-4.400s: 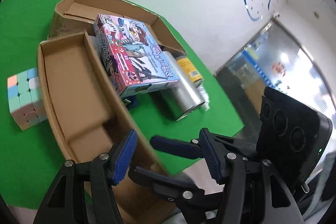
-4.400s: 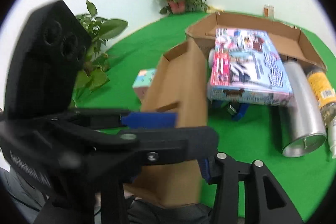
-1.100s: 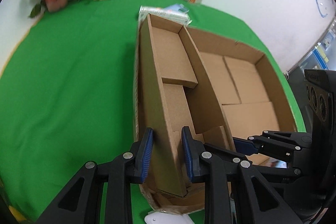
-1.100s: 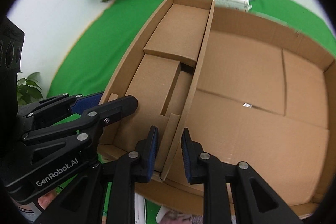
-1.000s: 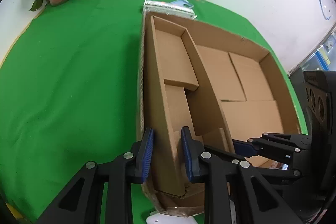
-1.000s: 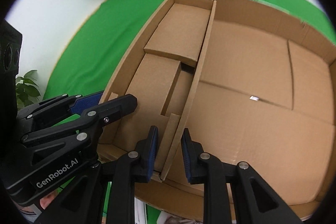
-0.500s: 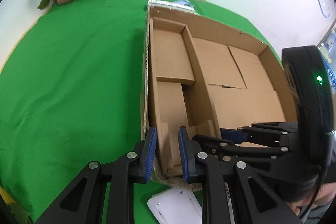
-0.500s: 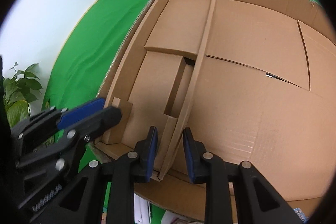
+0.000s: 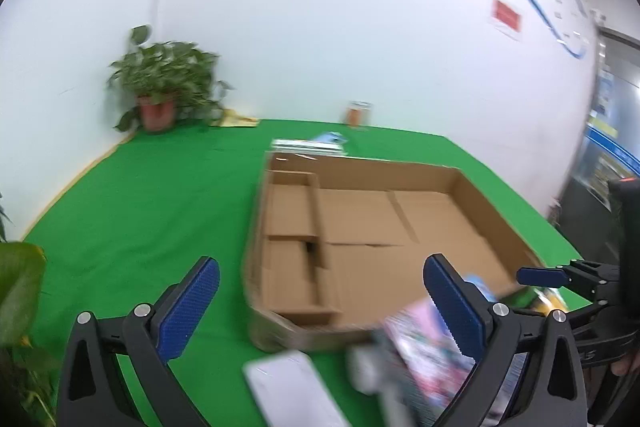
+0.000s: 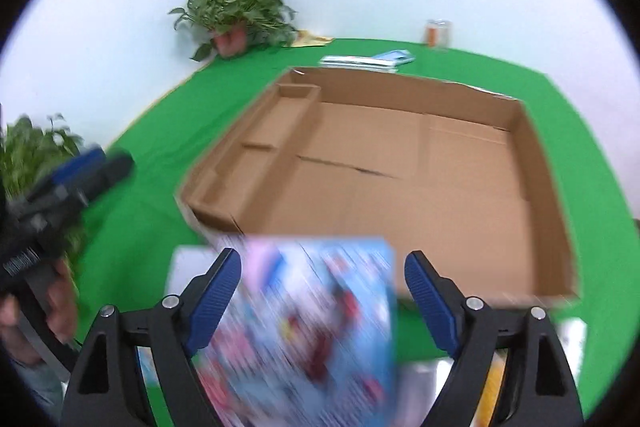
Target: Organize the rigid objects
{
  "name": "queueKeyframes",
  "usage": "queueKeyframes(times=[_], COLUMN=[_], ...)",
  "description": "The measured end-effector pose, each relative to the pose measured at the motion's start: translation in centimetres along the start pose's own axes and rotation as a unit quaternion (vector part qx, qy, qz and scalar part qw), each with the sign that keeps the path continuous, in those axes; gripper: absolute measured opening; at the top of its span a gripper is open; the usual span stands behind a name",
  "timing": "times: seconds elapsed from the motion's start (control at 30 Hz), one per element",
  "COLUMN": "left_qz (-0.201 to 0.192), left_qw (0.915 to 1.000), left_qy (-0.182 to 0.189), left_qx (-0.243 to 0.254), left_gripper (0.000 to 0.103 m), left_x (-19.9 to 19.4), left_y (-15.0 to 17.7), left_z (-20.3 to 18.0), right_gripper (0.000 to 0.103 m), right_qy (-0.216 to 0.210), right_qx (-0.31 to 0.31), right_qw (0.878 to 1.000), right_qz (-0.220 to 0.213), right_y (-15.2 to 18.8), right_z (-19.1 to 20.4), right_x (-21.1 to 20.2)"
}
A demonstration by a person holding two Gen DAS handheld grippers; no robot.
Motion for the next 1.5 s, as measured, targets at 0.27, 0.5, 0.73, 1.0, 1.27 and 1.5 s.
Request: queueKeyframes(times=[0.27,0.5,0.73,1.0,1.27,1.5], left_qz=[0.04,0.008,0.101,0.184,0.21,0.228], left_qw=[0.9973,0.9957,0.9822,0.9624,0.9519,0.9477], left_qy=[0.062,0.085,0.126,0.159,0.176,0.175], left_qx=[-0.002,-0.036,-0.095,-0.122,-0.137,-0.138], left_gripper=[0.002,0.103,0.103,0.101,0.092,0.08], left_x=[-1.2,-3.8,-1.4,1.8,2.6,2.6], left_y=[4.0,5.3,9.4,12.5,13.8,14.7], left_z=[-7.9,-10.1,-10.3,-10.7,-10.0,-9.6], right_gripper=[0.076,0.102,0.102,0.102,0.103,0.103], right_qy=[0.005,-0.022,-0.093,-0.121,-0.114,-0.102], right_qx=[0.006,0.028,-0.013,-0.073,-0.069,-0.046], right_qw=[0.998,0.995,0.994,0.99,0.99,0.992], right_qz=[-0.063,-0.091,-0.064,0.0,0.041,0.055], right_y=[4.4,5.9,7.6,8.6,9.4,9.7], right_z=[-5.3,-5.5,-2.2,1.8,3.3,3.8], right_x=[-6.3,-7.7,-6.7,-3.0,0.0,0.7])
Point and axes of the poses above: each gripper's, at about its wrist camera, not at the fingertips, and x roughly the way its jaws point, z to its left, y to its underside, the point moved 9 cm from there along x, roughly the way its jaws point, and after that the axes turned 3 degrees about x, right-handed, at the moved point
